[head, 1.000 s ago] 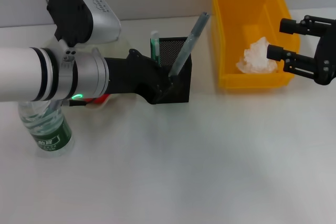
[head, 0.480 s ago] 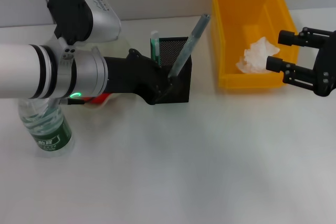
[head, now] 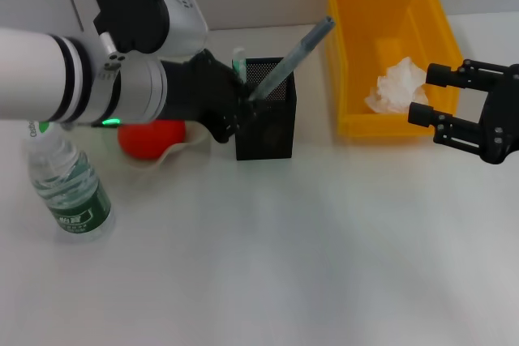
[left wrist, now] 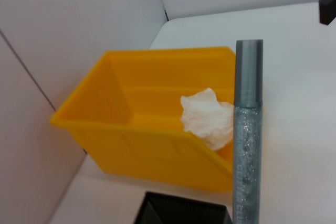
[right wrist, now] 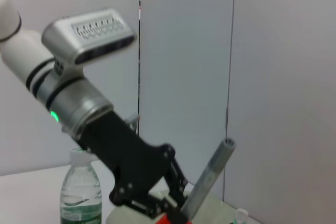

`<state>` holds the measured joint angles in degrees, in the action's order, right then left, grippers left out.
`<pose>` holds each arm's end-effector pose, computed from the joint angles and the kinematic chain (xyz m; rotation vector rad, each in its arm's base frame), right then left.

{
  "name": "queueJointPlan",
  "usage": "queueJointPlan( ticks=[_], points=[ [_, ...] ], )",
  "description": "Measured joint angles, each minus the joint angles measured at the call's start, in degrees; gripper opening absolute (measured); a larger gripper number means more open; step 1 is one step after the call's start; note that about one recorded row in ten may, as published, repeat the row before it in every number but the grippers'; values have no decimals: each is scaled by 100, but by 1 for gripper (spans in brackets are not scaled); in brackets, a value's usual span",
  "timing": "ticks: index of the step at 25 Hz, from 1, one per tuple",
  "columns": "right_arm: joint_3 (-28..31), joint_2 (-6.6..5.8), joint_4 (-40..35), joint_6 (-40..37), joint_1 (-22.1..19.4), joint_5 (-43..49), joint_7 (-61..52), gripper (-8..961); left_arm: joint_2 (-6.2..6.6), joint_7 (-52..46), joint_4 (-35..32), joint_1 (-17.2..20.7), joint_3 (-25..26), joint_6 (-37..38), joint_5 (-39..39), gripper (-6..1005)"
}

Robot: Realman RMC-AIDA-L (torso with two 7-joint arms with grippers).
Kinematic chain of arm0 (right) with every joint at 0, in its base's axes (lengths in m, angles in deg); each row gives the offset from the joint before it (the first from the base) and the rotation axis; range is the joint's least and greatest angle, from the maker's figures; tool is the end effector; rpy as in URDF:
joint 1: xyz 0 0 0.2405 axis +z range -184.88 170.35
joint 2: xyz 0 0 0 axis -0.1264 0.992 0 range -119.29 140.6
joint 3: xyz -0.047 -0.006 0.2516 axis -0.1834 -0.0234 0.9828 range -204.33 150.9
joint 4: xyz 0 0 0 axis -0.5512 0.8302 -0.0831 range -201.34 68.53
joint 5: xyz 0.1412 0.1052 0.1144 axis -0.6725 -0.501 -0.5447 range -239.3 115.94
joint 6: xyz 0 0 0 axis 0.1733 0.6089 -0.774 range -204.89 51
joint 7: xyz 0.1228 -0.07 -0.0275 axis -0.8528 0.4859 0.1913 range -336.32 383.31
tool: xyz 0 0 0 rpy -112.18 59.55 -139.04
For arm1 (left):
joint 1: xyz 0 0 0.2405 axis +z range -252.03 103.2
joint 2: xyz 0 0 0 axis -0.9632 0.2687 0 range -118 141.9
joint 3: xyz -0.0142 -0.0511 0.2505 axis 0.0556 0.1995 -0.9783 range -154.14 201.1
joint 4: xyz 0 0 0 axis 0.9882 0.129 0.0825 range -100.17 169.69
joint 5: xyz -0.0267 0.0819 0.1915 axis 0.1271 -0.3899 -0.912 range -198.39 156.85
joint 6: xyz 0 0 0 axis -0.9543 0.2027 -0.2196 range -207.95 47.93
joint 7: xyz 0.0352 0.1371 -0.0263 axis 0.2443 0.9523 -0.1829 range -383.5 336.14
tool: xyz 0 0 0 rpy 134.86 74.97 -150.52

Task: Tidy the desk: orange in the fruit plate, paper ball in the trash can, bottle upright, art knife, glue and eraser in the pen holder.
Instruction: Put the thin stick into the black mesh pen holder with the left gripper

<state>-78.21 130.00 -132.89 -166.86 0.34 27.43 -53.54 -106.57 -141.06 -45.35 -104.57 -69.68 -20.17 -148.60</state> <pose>0.2638 0.2785 0.0819 -2.4342 0.2833 0.7852 -0.1117 0.3646 -0.0399 -2.7127 -0.0272 -0.0229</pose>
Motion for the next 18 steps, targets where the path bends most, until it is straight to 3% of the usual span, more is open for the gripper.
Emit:
queueJointPlan(
  ticks=[5,7,10,11,15,18],
  points=[
    [7,1,130,11,8,0,65,577,-9,33,-421,4,-70,98,-374,162],
    [8,1,169,27,14,0,95,577,-19,107,-1004,156,-551,79,-1199,162],
    [8,1,224,44,37,0,124,577,-21,120,-1151,221,-760,19,-1519,163],
    [9,1,239,47,48,0,126,577,-30,123,-1340,319,-1127,-121,-2051,163],
    [8,1,303,46,71,0,196,577,-40,68,-1511,456,-1688,-552,-2974,163],
    [8,1,366,26,73,-4,265,577,-44,61,-1543,520,-1802,-725,-3263,163]
  ],
)
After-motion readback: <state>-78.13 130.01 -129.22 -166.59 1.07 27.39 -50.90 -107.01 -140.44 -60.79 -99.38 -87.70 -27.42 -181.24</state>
